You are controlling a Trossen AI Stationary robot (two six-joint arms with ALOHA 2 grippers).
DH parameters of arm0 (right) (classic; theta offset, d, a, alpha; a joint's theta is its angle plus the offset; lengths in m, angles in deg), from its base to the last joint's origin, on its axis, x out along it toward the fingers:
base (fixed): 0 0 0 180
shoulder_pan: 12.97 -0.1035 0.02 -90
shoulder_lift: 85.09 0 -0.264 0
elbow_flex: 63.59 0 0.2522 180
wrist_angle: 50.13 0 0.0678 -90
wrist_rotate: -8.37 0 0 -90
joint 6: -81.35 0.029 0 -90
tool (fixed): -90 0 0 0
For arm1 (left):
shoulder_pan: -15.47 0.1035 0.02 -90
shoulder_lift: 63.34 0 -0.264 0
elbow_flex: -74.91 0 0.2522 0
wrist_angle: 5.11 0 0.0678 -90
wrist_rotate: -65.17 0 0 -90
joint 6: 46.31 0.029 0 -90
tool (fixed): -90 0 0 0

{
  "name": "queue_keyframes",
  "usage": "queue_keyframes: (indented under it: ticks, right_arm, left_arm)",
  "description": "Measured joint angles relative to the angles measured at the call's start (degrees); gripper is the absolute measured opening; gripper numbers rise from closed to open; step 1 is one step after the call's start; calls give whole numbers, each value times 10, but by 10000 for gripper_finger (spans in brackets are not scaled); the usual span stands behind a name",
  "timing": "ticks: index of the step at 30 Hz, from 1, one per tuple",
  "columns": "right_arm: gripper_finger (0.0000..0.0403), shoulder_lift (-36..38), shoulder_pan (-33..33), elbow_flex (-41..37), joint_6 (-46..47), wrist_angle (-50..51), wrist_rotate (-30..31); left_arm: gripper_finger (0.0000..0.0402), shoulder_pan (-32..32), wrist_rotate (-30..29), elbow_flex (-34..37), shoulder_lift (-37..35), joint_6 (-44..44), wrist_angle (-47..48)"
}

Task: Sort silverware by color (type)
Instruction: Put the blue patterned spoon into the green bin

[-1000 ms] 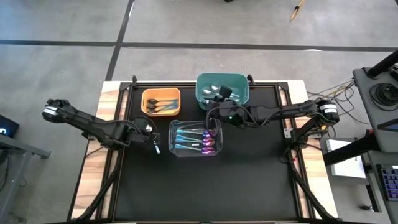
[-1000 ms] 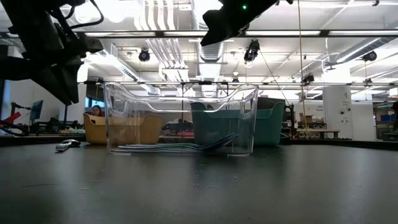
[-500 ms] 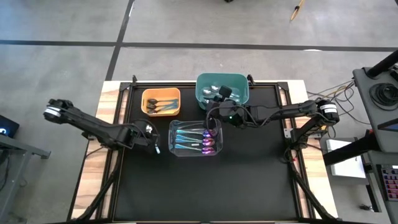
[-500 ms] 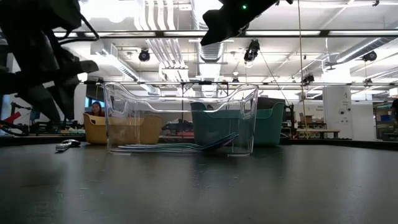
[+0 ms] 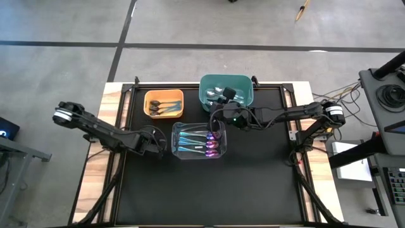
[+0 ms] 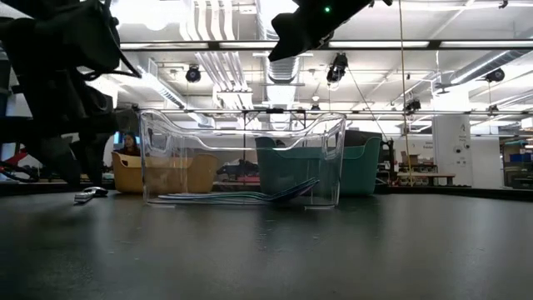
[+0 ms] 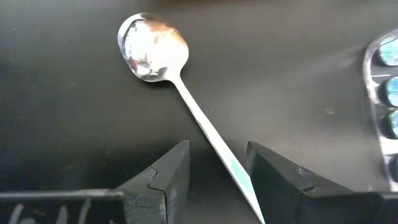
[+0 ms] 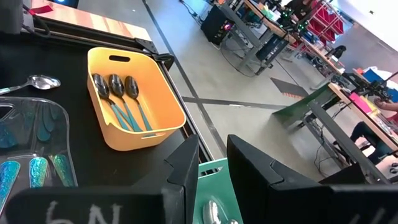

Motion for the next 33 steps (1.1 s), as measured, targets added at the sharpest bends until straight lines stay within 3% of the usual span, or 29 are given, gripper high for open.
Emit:
queue_keyframes:
  ticks: [16,33]
  right_arm:
    - [77,0,0,0,6,0,-1]
    - [77,0,0,0,7,1,-1]
  left_arm:
    - [140,0,13,-1,63,-7,-25]
    - [76,-15,42,-2,80,-9,-12]
